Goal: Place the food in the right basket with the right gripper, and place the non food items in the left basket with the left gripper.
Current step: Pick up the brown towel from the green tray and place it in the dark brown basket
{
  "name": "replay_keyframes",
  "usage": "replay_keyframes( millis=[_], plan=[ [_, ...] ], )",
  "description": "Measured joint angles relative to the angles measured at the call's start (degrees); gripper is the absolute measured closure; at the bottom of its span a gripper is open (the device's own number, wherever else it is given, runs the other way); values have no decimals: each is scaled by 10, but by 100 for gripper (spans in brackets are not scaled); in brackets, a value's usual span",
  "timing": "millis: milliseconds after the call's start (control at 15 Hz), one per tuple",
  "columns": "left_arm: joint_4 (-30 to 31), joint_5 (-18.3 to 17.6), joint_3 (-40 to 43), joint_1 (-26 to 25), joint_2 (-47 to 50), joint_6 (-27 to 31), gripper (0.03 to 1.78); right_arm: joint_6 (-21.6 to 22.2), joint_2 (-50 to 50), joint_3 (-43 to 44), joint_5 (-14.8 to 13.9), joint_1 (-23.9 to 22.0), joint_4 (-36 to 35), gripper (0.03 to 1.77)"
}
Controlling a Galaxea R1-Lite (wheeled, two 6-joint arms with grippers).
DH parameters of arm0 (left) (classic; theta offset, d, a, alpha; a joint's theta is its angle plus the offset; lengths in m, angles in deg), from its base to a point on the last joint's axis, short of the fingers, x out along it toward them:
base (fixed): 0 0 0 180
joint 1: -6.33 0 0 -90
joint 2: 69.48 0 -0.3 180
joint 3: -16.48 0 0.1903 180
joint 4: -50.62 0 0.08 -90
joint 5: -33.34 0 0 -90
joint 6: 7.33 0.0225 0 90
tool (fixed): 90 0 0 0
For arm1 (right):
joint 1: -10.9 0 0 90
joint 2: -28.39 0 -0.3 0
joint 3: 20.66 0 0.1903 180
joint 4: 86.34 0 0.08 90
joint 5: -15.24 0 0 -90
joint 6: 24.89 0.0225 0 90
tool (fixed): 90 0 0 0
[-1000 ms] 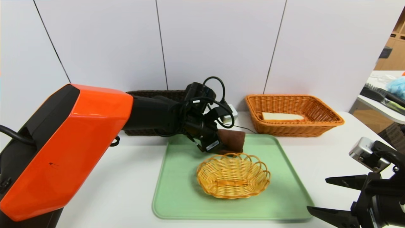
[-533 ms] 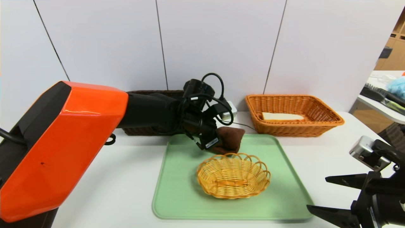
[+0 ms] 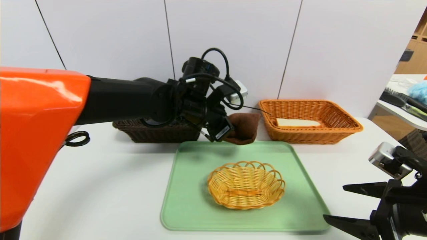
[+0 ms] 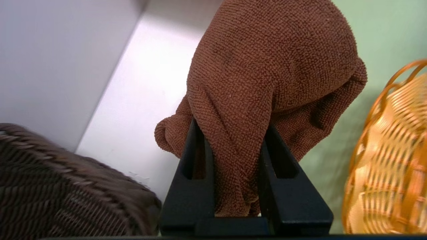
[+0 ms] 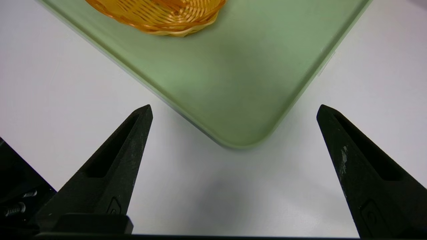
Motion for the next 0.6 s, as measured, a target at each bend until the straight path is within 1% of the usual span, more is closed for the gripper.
replay_keyframes(
  millis=[200,333,600],
  plan=[
    [1,1,-10,-17,40,-32,143,0,0,1,0,0,-13,10],
    [1,1,-14,-49,58,-34,143,0,-1,1,0,0,-14,10],
    [-1,-1,-16,-129,69,-34,143,0,-4,-1,1,0,-13,10]
  ],
)
